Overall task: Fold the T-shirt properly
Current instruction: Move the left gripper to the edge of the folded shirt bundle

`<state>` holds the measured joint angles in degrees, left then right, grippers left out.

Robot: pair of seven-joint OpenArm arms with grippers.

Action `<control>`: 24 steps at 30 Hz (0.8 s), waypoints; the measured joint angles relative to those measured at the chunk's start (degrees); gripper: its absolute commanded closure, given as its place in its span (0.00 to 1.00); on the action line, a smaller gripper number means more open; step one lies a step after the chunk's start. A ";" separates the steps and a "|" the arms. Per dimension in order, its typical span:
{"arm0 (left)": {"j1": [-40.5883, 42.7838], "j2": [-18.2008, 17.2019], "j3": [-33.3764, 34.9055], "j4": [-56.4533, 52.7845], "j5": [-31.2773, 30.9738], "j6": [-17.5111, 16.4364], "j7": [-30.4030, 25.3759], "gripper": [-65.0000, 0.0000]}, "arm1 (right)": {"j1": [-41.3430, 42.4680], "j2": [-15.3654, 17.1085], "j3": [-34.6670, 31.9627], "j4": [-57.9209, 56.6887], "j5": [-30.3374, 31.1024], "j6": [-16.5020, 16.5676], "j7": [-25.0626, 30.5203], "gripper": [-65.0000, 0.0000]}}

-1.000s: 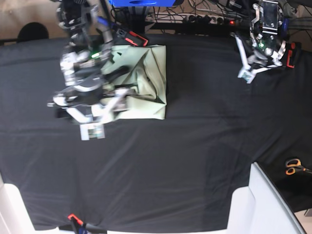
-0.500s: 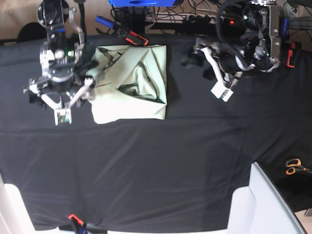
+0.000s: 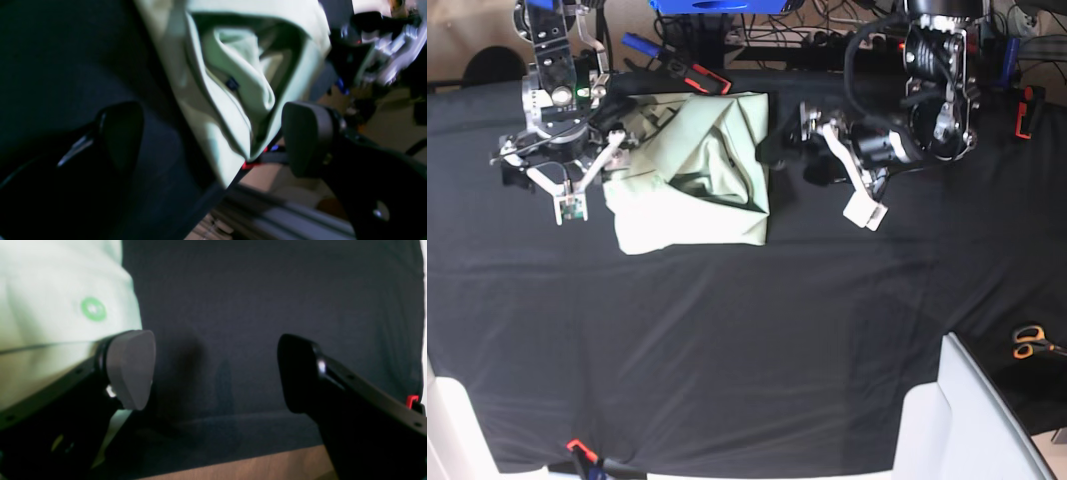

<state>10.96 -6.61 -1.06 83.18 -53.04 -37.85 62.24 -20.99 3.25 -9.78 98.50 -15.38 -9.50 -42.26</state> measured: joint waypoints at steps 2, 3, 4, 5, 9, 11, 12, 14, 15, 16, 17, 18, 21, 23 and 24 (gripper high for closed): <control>-0.35 0.96 0.33 -3.26 0.04 0.17 0.26 0.00 | 0.07 0.04 0.02 -0.02 -0.02 -0.02 0.04 0.16; -0.42 1.42 0.33 -4.74 0.15 0.22 0.59 0.00 | 0.20 0.07 0.02 -0.02 -0.04 -0.02 0.04 0.16; -0.42 1.70 0.35 -5.42 1.18 0.20 0.74 0.00 | 0.20 0.07 0.02 -0.02 -0.04 0.00 0.04 0.16; -0.44 1.81 0.35 -5.64 2.47 0.22 0.81 0.00 | 0.20 0.07 0.02 -0.02 -0.02 0.00 0.09 0.16; -1.29 4.11 -0.04 -5.66 7.93 0.02 -0.33 0.00 | 0.20 0.02 0.02 -0.02 -0.02 0.00 0.09 0.16; -1.40 5.95 -0.02 -5.66 9.84 0.00 -0.39 0.00 | 0.20 0.04 0.02 -0.02 -0.02 0.00 0.09 0.16; -1.40 6.86 -0.02 -5.66 10.67 -0.02 -0.52 0.00 | 0.20 0.07 0.02 -0.02 -0.02 0.00 0.09 0.16; -1.40 7.98 0.09 -5.64 11.78 -0.20 -0.57 0.00 | 0.20 0.07 0.02 -0.02 -0.02 0.00 0.09 0.16; -1.57 8.26 0.09 -5.64 12.11 -0.20 -0.52 0.00 | 0.20 0.04 0.02 -0.02 -0.02 0.00 0.11 0.16; -1.79 8.59 0.07 -5.68 12.13 -0.17 -0.31 0.00 | 0.20 0.02 0.00 -0.02 0.00 0.00 0.11 0.16; -2.10 8.90 0.02 -5.75 12.22 -0.17 -0.13 0.00 | 0.20 0.02 0.02 -0.02 0.00 0.00 0.22 0.16; -2.43 9.18 0.02 -6.29 12.28 -0.17 -0.20 0.01 | 0.20 0.04 0.02 -0.02 -0.02 0.00 0.20 0.16; -3.63 9.31 0.02 -9.01 11.76 -0.20 -0.76 0.16 | 0.20 0.04 0.02 -0.02 -0.04 0.00 0.24 0.16; -4.26 9.27 -0.28 -11.19 11.56 -0.20 -1.27 0.33 | 0.20 0.07 0.02 -0.02 -0.02 0.00 0.22 0.16; -4.42 9.16 -0.28 -11.93 11.65 -0.17 -2.23 0.42 | 0.20 0.02 0.15 -0.02 -0.02 0.00 0.24 0.16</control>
<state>6.55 2.55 -1.34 71.24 -41.39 -38.02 60.01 -20.80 3.27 -9.63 98.48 -15.40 -9.50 -42.02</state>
